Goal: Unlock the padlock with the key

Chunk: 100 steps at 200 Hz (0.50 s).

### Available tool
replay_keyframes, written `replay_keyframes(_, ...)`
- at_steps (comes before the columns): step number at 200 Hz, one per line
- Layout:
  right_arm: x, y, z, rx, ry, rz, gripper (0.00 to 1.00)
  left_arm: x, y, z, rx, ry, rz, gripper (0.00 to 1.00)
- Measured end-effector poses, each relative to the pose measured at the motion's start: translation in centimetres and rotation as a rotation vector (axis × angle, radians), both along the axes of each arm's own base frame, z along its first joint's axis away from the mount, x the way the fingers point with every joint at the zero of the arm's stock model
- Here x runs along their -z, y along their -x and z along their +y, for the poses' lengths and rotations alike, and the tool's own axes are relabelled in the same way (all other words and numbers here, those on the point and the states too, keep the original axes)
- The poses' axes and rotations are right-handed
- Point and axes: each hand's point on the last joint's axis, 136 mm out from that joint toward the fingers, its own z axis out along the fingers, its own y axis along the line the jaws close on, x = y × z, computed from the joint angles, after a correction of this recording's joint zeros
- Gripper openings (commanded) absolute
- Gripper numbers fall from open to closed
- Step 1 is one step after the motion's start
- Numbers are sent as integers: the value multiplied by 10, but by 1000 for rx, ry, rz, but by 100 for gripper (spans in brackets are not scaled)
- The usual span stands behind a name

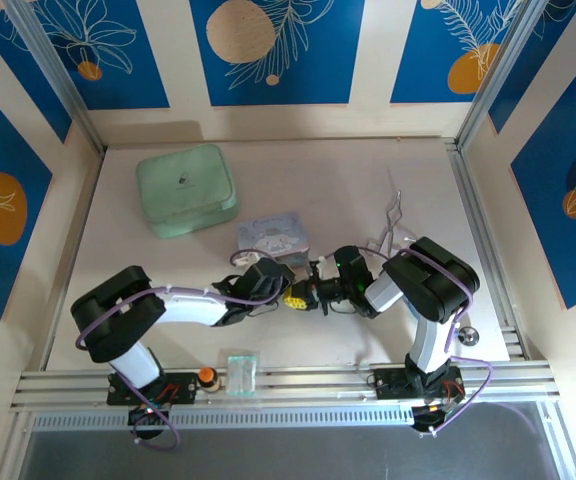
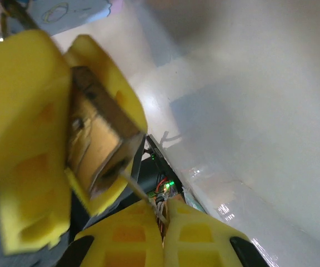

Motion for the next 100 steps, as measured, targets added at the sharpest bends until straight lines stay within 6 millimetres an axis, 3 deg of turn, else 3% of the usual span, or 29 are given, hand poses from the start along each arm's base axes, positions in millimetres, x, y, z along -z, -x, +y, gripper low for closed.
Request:
replay_keyframes(65, 8, -11, -27, 38, 66, -47, 0, -3, 9, -2, 47, -9, 2, 0)
replay_keyframes(100, 2, 0, -39, 4, 166, -135, 0, 7, 18, 1, 100, -76, 10, 6)
